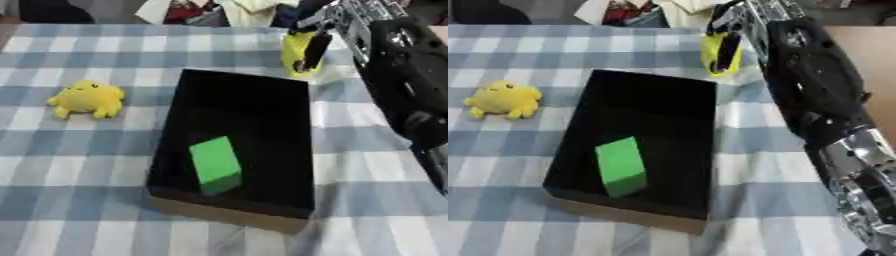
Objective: Pick up objects on the table and place them in the box.
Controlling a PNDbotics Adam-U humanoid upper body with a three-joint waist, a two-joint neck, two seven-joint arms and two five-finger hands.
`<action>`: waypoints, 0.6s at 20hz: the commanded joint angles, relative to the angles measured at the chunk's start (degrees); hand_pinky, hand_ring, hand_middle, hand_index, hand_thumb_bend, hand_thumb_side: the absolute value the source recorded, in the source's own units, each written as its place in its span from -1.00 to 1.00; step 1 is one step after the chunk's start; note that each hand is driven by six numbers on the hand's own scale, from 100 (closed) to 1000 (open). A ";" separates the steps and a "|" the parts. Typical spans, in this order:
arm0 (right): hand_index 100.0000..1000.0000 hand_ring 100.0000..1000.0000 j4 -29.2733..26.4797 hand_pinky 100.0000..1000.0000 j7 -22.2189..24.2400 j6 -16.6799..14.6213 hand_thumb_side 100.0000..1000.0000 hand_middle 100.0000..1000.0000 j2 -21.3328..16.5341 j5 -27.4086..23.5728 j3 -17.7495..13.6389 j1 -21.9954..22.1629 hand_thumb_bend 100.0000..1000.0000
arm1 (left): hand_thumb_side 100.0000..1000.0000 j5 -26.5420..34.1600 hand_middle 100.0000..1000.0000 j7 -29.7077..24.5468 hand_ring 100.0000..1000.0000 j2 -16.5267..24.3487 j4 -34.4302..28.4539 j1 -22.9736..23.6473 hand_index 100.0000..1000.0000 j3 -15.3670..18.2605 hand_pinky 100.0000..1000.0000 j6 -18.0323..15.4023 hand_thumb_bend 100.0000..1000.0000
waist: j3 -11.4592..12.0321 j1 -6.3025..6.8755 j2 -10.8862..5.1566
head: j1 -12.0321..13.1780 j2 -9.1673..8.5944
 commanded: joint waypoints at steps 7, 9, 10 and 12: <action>0.61 0.81 -1.64 0.89 -1.55 1.95 -0.66 0.60 0.16 -2.49 -0.17 -1.59 -1.00 | 0.52 -0.60 0.29 -0.49 0.33 1.36 -0.92 -0.61 0.63 0.41 0.05 0.07 -1.00 | 0.31 -0.10 -2.66 | -0.57 -0.38; 0.60 0.81 -2.00 0.89 -1.75 2.41 -0.65 0.60 0.27 -2.60 -0.12 -1.70 -1.00 | 0.52 -0.63 0.29 -0.54 0.33 1.41 -0.92 -0.58 0.63 0.43 0.05 0.09 -1.00 | 0.32 -0.17 -2.97 | -0.53 -0.24; 0.60 0.80 -2.26 0.89 -1.85 2.58 -0.66 0.60 0.33 -2.67 -0.11 -1.77 -1.00 | 0.52 -0.64 0.29 -0.57 0.33 1.44 -0.92 -0.55 0.63 0.45 0.05 0.11 -1.00 | 0.31 -0.21 -3.16 | -0.49 -0.14; 0.60 0.80 -2.84 0.89 -1.95 2.68 -0.67 0.60 0.24 -3.01 -0.04 -1.86 -1.00 | 0.51 -0.68 0.29 -0.68 0.33 1.53 -0.92 -0.50 0.63 0.47 0.05 0.17 -1.00 | 0.25 -0.32 -3.59 | -0.34 0.13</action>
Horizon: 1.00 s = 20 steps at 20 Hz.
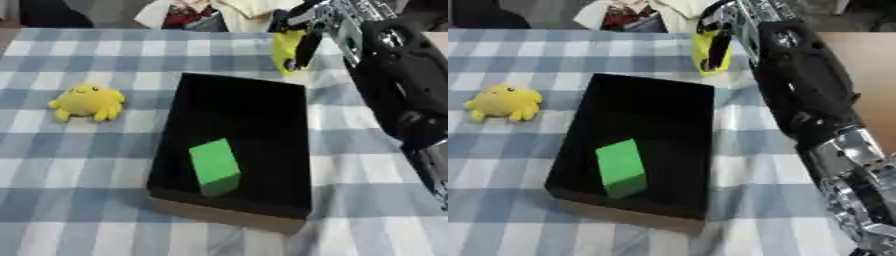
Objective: Pick up objects on the table and place them in the box.
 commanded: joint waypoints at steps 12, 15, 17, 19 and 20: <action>0.58 0.81 -11.55 0.88 4.14 -5.40 -0.62 0.58 -5.22 -15.09 5.85 -0.86 -1.00 | 0.50 -0.41 0.28 -0.23 0.33 2.12 -0.92 0.41 0.62 0.81 0.06 0.25 -1.00 | -1.33 -0.52 -5.44 | 2.23 3.41; 0.58 0.80 -17.15 0.87 5.29 -6.71 -0.57 0.58 -7.65 -22.74 8.41 0.76 -1.00 | 0.50 -0.43 0.28 -0.13 0.33 2.25 -0.92 0.48 0.62 0.89 0.06 0.29 -1.00 | -1.55 -0.62 -5.92 | 2.78 4.11; 0.59 0.80 -21.30 0.86 5.44 -7.12 -0.56 0.58 -9.46 -27.59 10.32 2.14 -1.00 | 0.50 -0.45 0.28 -0.10 0.33 2.34 -0.92 0.52 0.62 0.91 0.06 0.31 -1.00 | -1.67 -0.68 -6.11 | 3.12 4.56; 0.59 0.80 -25.64 0.86 5.47 -7.21 -0.54 0.58 -11.21 -32.24 12.12 3.59 -1.00 | 0.50 -0.46 0.28 -0.07 0.34 2.35 -0.92 0.53 0.62 0.92 0.06 0.30 -1.00 | -1.73 -0.78 -6.23 | 3.37 4.88; 0.60 0.80 -27.85 0.86 5.48 -7.13 -0.54 0.58 -12.06 -34.50 12.99 4.33 -1.00 | 0.50 -0.46 0.28 -0.05 0.34 2.34 -0.92 0.54 0.62 0.93 0.06 0.32 -1.00 | -1.74 -0.82 -6.26 | 3.47 5.00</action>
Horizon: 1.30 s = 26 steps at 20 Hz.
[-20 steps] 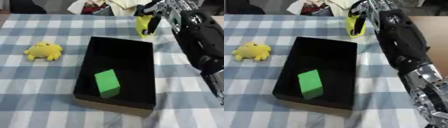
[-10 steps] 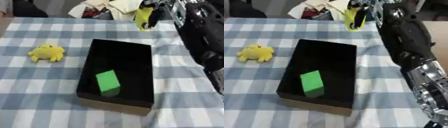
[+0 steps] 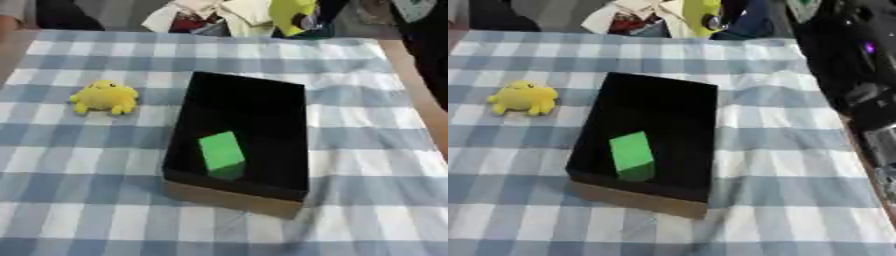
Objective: Pick up objects on the table and place them in the box.
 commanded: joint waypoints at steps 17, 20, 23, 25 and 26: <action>0.62 0.78 -32.96 0.83 0.26 6.32 -0.38 0.56 -11.15 -24.70 10.76 11.71 -1.00 | 0.52 -0.14 0.28 0.57 0.34 1.27 -0.92 -0.65 0.62 0.52 0.06 0.12 -1.00 | 0.20 0.74 -1.41 | -0.25 1.15; 0.62 0.78 -34.27 0.83 0.26 7.45 -0.38 0.56 -10.81 -24.97 11.02 12.68 -1.00 | 0.52 -0.12 0.28 0.59 0.34 1.18 -0.92 -0.70 0.62 0.50 0.06 0.13 -1.00 | 0.27 1.00 -1.32 | -0.61 1.21; 0.63 0.78 -34.49 0.82 0.26 8.33 -0.30 0.56 -9.87 -24.75 11.82 14.15 -1.00 | 0.52 -0.08 0.28 0.56 0.34 0.93 -0.92 -0.73 0.62 0.45 0.05 0.15 -1.00 | 0.51 1.30 -1.12 | -0.99 0.97; 0.62 0.78 -34.36 0.82 0.26 8.74 -0.29 0.56 -9.39 -23.94 12.40 15.07 -1.00 | 0.51 -0.07 0.28 0.52 0.34 0.81 -0.92 -0.76 0.62 0.42 0.05 0.16 -1.00 | 0.59 1.43 -1.05 | -1.18 0.92; 0.62 0.78 -34.11 0.82 0.26 8.90 -0.28 0.56 -9.17 -23.44 12.69 15.60 -1.00 | 0.52 -0.07 0.28 0.51 0.34 0.76 -0.92 -0.79 0.62 0.42 0.05 0.16 -1.00 | 0.59 1.46 -1.02 | -1.23 0.85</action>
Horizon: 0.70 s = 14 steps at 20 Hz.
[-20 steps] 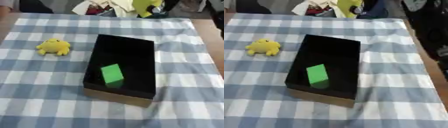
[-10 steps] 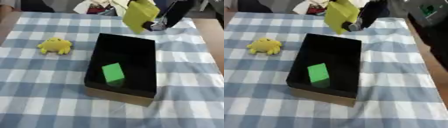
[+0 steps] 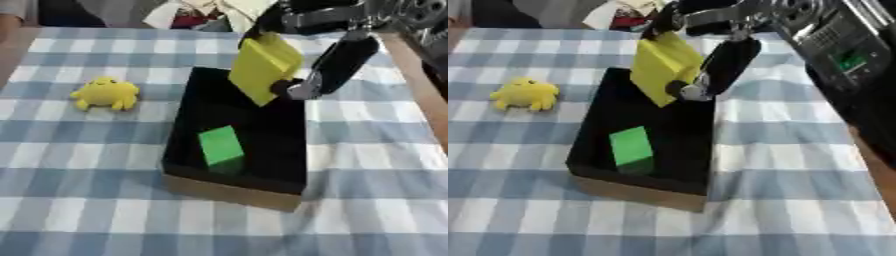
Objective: Pick up objects on the table and place them in the box.
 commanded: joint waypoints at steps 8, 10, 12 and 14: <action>0.60 0.78 1.02 0.82 -0.12 0.64 -0.28 0.56 2.51 8.13 0.37 3.70 -1.00 | 0.53 0.01 0.29 -0.05 0.34 0.50 -0.92 -1.07 0.62 0.19 0.05 0.07 -1.00 | 0.51 0.29 -0.70 | -0.39 -0.30; 0.61 0.78 1.38 0.82 -0.12 0.23 -0.24 0.57 3.21 9.84 0.53 4.52 -1.00 | 0.54 -0.49 0.29 -0.11 0.35 0.67 -0.92 -1.32 0.62 0.20 0.06 0.13 -1.00 | 0.67 0.36 -0.67 | -0.45 -0.24; 0.63 0.79 1.92 0.83 -0.12 -0.23 -0.22 0.58 3.99 10.89 0.92 5.08 -1.00 | 0.60 -2.04 0.30 -0.15 0.35 1.17 -0.92 -1.63 0.62 0.22 0.06 0.59 -1.00 | 0.85 0.41 -0.64 | -0.52 -0.12; 0.63 0.79 2.34 0.83 -0.12 -0.62 -0.22 0.58 4.46 11.31 1.16 5.21 -1.00 | 0.61 -4.13 0.30 -0.27 0.35 1.71 -0.92 -1.97 0.62 0.12 0.06 1.83 -1.00 | 0.95 0.43 -0.64 | -0.54 -0.01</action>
